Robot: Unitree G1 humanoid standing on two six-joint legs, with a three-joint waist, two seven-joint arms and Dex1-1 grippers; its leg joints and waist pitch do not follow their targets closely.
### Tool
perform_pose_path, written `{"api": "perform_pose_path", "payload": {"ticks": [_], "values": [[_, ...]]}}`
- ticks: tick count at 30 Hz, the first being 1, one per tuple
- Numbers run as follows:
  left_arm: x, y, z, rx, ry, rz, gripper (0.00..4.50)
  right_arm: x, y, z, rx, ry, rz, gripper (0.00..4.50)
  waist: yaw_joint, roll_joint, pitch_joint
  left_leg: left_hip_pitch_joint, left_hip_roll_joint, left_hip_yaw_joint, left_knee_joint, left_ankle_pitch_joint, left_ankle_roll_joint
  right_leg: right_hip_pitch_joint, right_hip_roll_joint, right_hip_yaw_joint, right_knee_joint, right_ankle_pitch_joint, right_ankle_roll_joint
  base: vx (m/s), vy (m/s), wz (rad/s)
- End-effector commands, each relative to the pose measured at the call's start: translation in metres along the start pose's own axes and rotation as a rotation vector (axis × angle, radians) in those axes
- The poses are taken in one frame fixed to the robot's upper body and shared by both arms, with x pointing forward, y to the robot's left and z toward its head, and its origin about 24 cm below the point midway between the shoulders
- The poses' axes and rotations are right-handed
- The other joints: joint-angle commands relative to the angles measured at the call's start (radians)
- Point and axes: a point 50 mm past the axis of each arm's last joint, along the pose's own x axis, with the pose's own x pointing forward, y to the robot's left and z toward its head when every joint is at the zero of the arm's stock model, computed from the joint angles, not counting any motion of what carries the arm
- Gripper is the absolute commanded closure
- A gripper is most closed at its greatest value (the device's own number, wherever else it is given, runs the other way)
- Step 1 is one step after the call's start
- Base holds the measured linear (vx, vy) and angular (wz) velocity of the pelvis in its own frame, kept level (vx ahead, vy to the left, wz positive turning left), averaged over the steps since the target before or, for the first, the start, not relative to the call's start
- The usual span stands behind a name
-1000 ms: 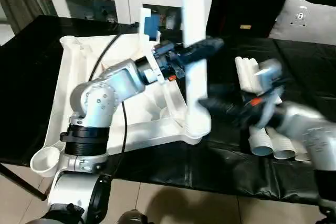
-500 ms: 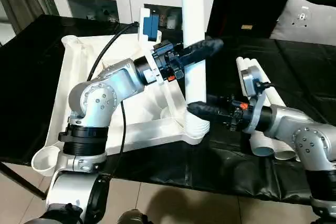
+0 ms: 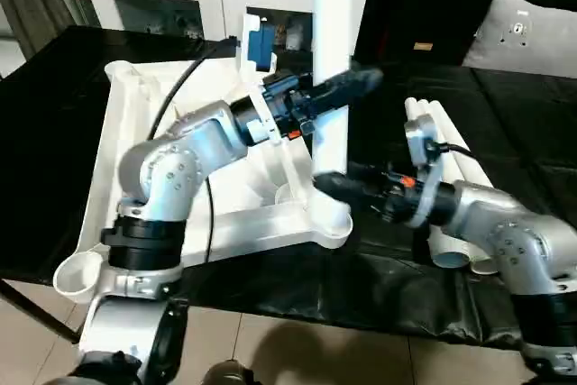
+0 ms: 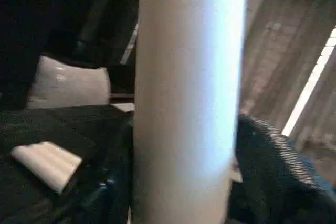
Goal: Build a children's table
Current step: Pick table leg
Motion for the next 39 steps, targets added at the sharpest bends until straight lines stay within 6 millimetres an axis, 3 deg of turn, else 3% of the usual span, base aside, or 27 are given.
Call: {"api": "perform_pose_path", "payload": {"ticks": [1,7,9,11,18,25,34,35,39], "values": [[0.004,-0.006,0.002,0.071,-0.008,-0.002,1.28,-0.003,-0.012,0.005,-0.054,-0.005,-0.118,2.59,-0.003,-0.001,-0.074,0.032,0.076,-0.028,-0.067,-0.124,-0.009,0.038,-0.094,0.044,-0.072,-0.045,-0.207,0.000,0.000,0.00],[0.013,0.006,-0.004,0.257,-0.074,0.270,1.19,0.015,-0.015,0.000,-0.151,-0.012,-0.235,2.59,-0.007,-0.004,-0.073,0.032,0.078,-0.029,-0.069,-0.139,-0.019,0.040,-0.096,0.045,-0.074,-0.042,-0.191,0.000,0.000,0.00],[0.018,0.012,-0.007,0.302,-0.097,0.414,1.52,0.023,-0.018,-0.001,-0.155,-0.037,-0.285,2.59,-0.009,-0.003,-0.074,0.029,0.079,-0.031,-0.069,-0.136,-0.014,0.041,-0.095,0.045,-0.073,-0.022,-0.185,0.000,0.000,0.00],[0.022,0.012,-0.011,0.308,-0.107,0.457,1.56,0.028,-0.018,-0.002,-0.162,-0.049,-0.302,2.59,-0.010,-0.002,-0.074,0.030,0.078,-0.030,-0.069,-0.141,-0.014,0.041,-0.097,0.046,-0.074,-0.024,-0.183,0.000,0.000,0.00],[0.026,0.011,-0.019,0.282,-0.127,0.512,2.07,0.036,-0.019,-0.002,-0.152,-0.104,-0.352,2.59,-0.010,-0.002,-0.074,0.030,0.078,-0.030,-0.068,-0.128,0.004,0.039,-0.095,0.045,-0.071,0.012,-0.197,0.000,0.000,0.00],[0.027,0.012,-0.021,0.292,-0.134,0.530,2.60,0.039,-0.020,-0.003,-0.163,-0.107,-0.360,2.59,-0.011,-0.001,-0.074,0.030,0.078,-0.030,-0.070,-0.147,-0.005,0.038,-0.094,0.045,-0.072,-0.003,-0.190,0.000,0.000,0.00],[0.028,0.012,-0.025,0.283,-0.115,0.521,2.68,0.040,-0.021,-0.006,-0.174,-0.089,-0.374,2.59,-0.012,-0.001,-0.073,0.031,0.078,-0.030,-0.070,-0.153,-0.002,0.038,-0.095,0.046,-0.073,-0.005,-0.193,0.000,0.000,0.00],[0.027,0.013,-0.025,0.282,-0.112,0.523,2.68,0.039,-0.021,-0.006,-0.160,-0.094,-0.371,2.03,-0.012,0.000,-0.073,0.031,0.078,-0.030,-0.070,-0.155,-0.003,0.038,-0.094,0.046,-0.073,-0.010,-0.193,0.000,0.000,0.00],[0.020,0.024,-0.019,0.192,-0.141,0.537,2.68,0.031,-0.022,-0.003,-0.103,-0.129,-0.339,1.69,-0.011,0.000,-0.073,0.033,0.076,-0.029,-0.070,-0.155,-0.002,0.037,-0.094,0.046,-0.072,-0.003,-0.195,0.000,0.000,0.00]]}}
